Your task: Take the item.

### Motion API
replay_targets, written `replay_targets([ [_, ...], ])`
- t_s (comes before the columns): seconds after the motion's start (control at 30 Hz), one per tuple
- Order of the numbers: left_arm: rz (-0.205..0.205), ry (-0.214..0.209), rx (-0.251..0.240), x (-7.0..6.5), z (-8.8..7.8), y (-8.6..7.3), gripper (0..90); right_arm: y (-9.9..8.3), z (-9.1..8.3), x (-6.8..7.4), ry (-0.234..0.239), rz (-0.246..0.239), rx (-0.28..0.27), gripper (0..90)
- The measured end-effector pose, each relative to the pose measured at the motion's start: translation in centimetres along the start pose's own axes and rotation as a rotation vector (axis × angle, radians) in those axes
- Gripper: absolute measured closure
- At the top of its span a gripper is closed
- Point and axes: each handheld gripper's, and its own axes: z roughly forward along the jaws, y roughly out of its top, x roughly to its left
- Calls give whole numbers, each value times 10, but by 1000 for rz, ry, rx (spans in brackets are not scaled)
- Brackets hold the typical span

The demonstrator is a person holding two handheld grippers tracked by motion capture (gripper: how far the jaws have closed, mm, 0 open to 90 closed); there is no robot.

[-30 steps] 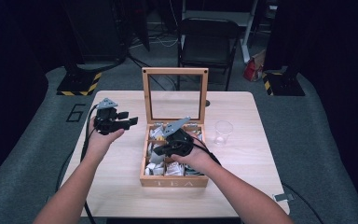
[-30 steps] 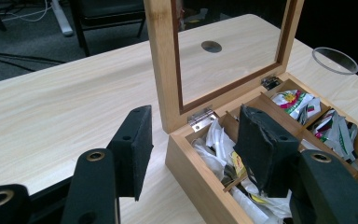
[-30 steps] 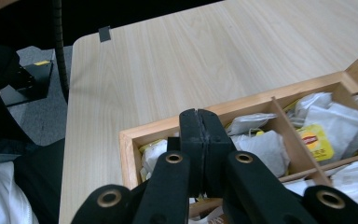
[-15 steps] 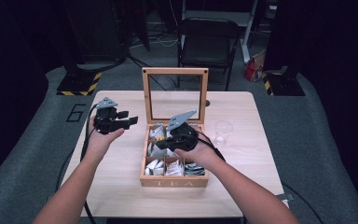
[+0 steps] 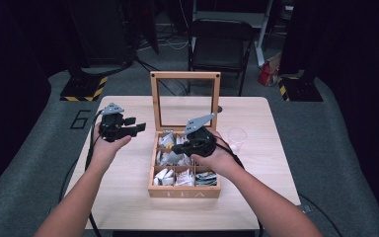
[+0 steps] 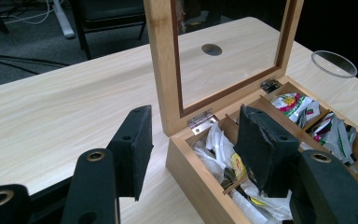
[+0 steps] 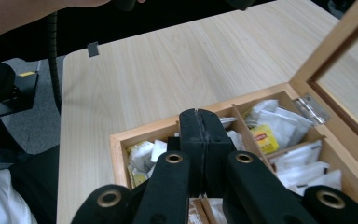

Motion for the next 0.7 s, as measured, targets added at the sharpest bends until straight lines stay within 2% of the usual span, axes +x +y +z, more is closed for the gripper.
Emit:
replay_targets([
  [0.1,-3,-1,1,0,0,0,451,-3,-8,-6,-20,-7,-9,897],
  [0.23,-2,0,3,0,0,2,449,-8,-19,-13,-48,32,-12,897],
  [0.7,5,2,6,-1,1,4,450,-19,-50,-32,-122,64,-44,897],
])
